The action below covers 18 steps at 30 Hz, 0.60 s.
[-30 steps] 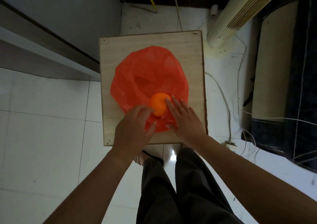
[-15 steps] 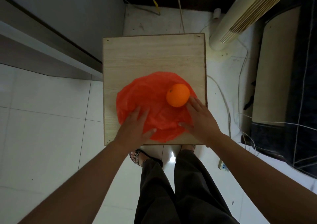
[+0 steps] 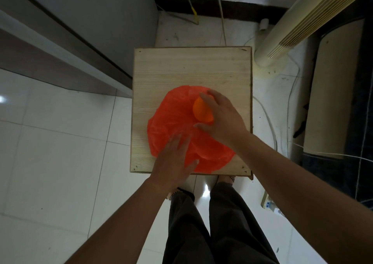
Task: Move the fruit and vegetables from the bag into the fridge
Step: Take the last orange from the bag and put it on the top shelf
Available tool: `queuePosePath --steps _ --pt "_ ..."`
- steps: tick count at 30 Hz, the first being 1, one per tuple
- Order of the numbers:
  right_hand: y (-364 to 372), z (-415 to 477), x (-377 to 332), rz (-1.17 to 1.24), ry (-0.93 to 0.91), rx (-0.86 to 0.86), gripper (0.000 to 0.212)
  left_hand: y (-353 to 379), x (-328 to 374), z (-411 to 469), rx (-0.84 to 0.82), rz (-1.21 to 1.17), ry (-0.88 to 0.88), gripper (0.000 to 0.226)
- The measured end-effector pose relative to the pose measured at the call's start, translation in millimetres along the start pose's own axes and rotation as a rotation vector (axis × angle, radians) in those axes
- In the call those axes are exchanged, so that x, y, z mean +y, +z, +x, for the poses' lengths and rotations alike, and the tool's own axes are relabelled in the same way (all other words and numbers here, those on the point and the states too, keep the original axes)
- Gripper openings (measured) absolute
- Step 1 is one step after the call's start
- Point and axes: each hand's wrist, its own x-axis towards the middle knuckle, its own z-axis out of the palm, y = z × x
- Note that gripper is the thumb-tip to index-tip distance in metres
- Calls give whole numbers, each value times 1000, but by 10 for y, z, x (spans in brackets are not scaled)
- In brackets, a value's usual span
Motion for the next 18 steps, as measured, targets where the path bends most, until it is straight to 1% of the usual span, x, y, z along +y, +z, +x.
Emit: queuePosePath --steps 2,5,10,13,18 --pt "81 80 35 -93 -13 -66 81 -1 -4 -18 -7 -10 -10 75" --pt "105 65 69 -87 19 -46 79 -40 0 -42 6 -28 -4 74" --pt "-155 -235 -21 59 71 16 79 -280 120 -88 36 -106 8 67" --pt "-440 -525 -142 157 94 29 78 -544 285 -190 83 -225 6 61" --pt "-997 -1157 -405 382 40 43 75 -1093 750 -617 149 -271 11 52"
